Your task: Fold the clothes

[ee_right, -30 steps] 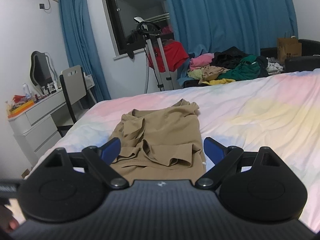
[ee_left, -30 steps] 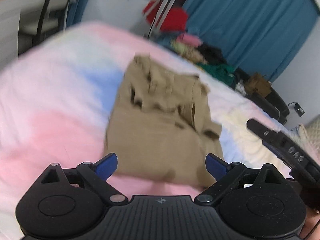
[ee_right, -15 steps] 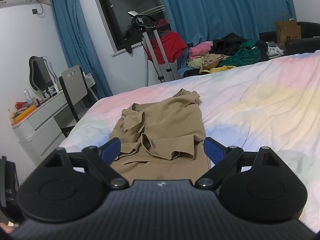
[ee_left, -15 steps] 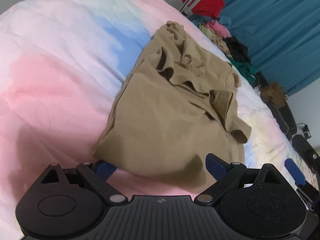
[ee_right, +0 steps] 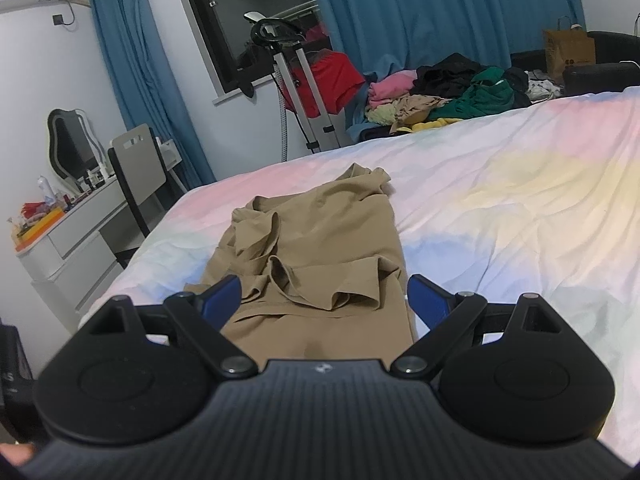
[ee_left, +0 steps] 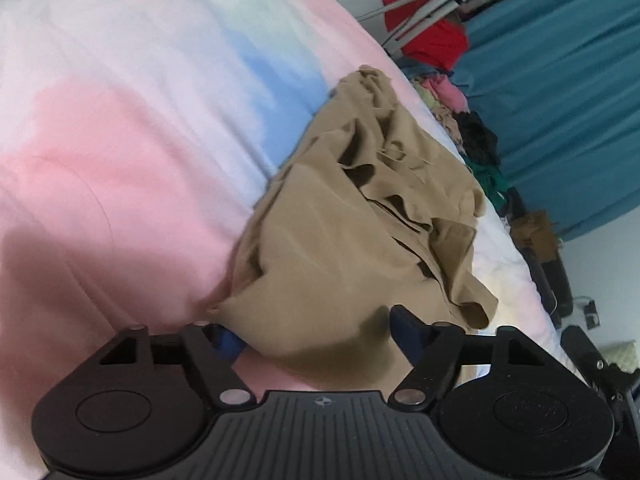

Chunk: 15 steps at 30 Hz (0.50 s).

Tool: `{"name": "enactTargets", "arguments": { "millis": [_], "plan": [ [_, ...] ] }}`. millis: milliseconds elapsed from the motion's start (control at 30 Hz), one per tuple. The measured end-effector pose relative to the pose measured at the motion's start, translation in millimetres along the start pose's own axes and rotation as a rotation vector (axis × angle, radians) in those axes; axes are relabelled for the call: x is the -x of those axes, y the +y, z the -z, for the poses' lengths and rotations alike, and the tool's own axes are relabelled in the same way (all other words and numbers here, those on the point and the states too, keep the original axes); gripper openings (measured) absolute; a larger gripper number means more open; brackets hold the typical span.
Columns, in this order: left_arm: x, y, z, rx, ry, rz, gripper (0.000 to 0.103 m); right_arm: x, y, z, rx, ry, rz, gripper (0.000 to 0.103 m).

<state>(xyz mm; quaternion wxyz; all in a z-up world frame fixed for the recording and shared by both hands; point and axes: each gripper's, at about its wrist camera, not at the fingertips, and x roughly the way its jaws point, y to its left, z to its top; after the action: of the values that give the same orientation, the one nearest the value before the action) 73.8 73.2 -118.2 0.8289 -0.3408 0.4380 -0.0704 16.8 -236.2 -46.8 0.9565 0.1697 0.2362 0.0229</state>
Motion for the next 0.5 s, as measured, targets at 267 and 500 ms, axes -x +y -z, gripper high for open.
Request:
{"name": "enactTargets", "arguments": {
  "millis": [267, 500],
  "plan": [
    [8.6, -15.7, -2.2, -0.071, -0.084, 0.089, 0.07, -1.1, -4.1, 3.6, -0.006, -0.006, 0.049, 0.091],
    [-15.0, -15.3, 1.4, -0.132, -0.031, -0.026, 0.06, -1.9, -5.4, 4.9, -0.02, 0.004, 0.057, 0.091]
  ]
}}
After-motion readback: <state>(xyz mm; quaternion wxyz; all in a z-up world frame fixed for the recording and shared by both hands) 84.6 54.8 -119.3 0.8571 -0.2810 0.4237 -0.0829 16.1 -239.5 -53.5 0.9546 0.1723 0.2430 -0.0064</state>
